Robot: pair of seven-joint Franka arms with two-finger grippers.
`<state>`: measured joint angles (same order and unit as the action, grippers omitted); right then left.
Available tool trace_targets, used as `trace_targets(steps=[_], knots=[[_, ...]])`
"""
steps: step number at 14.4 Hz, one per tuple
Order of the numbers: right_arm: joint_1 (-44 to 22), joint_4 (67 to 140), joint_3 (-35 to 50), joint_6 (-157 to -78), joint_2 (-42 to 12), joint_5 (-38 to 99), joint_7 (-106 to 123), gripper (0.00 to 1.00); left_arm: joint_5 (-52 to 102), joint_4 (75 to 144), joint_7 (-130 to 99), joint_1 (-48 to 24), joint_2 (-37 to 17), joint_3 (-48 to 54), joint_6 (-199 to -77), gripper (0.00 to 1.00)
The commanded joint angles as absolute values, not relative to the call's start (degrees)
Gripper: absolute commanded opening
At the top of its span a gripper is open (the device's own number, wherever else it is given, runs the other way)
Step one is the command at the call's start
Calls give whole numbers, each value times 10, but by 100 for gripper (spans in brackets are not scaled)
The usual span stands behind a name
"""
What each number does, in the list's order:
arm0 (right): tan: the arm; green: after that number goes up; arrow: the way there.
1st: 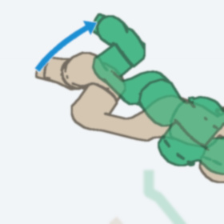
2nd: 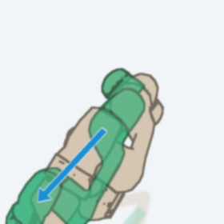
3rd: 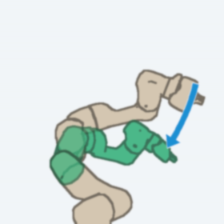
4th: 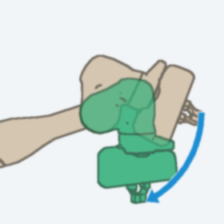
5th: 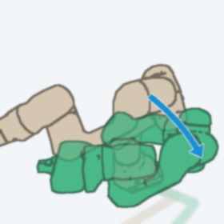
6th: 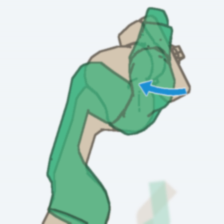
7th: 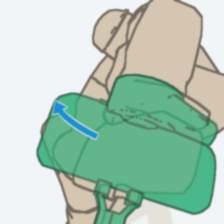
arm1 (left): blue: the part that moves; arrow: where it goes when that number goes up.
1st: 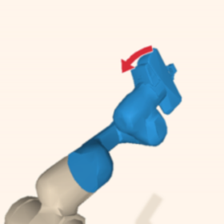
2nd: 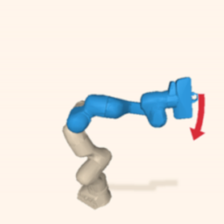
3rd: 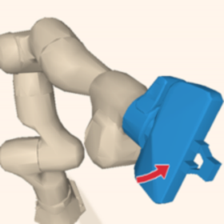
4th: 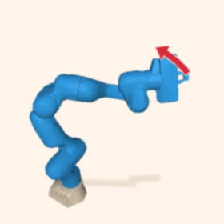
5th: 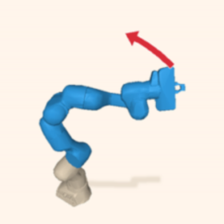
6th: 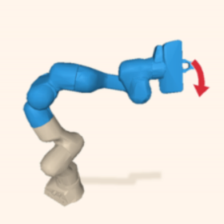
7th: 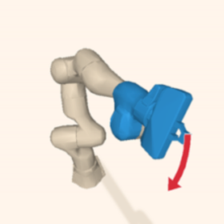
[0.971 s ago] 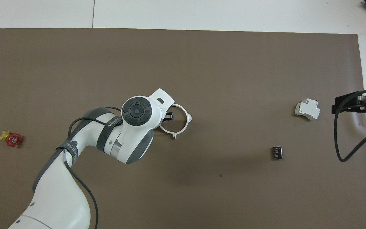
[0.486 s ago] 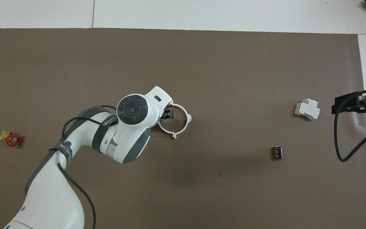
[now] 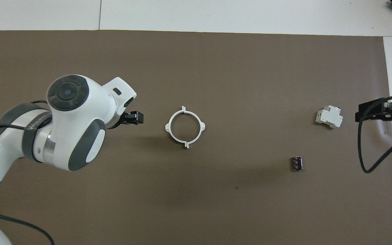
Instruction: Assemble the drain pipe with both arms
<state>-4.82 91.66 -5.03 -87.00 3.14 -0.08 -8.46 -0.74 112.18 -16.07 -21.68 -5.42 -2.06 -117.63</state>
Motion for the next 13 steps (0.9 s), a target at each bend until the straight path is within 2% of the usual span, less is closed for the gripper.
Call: trace_targets(steps=[1, 7, 13], knots=[[-45, 920, -48, -867, 38, 11, -82, 100, -17, 1143, -88, -165, -17, -15, -1145, 99], [-45, 920, -49, -867, 38, 11, -82, 100, -11, 1115, 31, -66, 17, -18, -1125, 99], [-45, 920, -49, -867, 38, 11, -82, 100, 5, 988, 74, -26, 6, -20, -1036, 100]])
